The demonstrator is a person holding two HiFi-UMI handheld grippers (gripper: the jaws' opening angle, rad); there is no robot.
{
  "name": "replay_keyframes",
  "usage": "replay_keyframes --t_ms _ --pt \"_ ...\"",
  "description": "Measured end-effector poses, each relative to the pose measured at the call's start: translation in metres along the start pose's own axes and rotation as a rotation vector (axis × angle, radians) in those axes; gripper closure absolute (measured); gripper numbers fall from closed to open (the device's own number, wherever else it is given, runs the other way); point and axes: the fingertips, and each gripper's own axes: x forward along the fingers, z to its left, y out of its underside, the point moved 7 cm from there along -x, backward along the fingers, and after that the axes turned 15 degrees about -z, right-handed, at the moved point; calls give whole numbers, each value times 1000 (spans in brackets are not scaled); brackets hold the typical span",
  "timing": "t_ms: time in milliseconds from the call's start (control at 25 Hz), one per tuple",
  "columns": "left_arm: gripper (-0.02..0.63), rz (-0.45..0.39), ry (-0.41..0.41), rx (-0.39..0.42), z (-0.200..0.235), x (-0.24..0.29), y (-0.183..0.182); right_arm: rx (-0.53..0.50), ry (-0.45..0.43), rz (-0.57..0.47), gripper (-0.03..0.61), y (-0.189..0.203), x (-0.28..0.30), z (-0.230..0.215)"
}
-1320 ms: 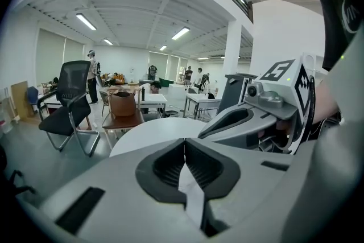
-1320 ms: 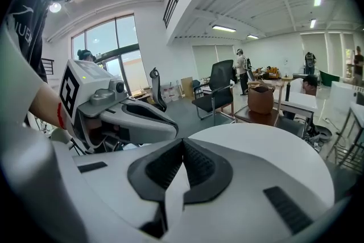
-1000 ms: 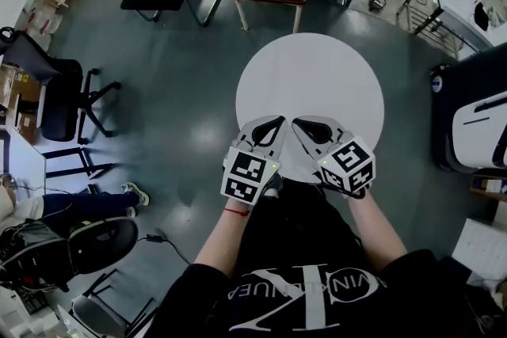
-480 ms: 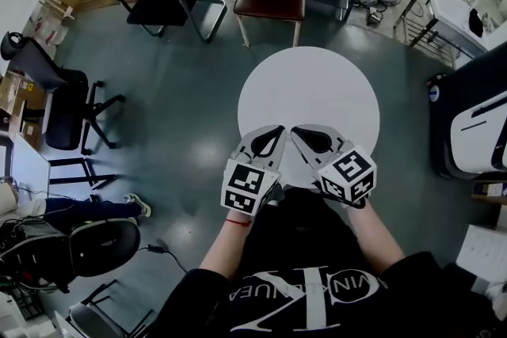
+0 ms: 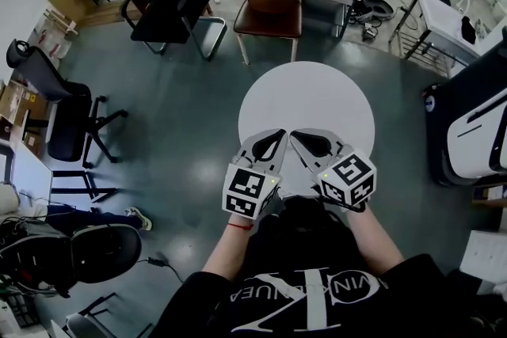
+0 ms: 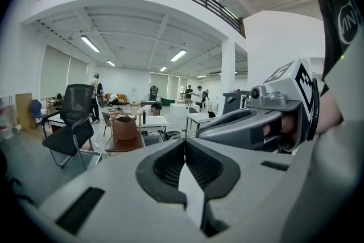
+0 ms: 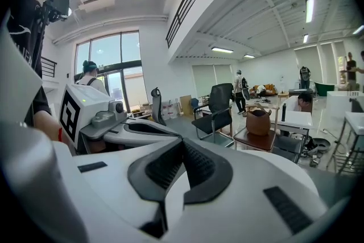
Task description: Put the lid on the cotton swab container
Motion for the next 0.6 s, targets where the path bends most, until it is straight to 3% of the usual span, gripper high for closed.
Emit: replay_keyframes --t_ms 600 --pt "604 -115 7 44 -11 -8 -37 -62 20 -68 575 -34 -10 14"
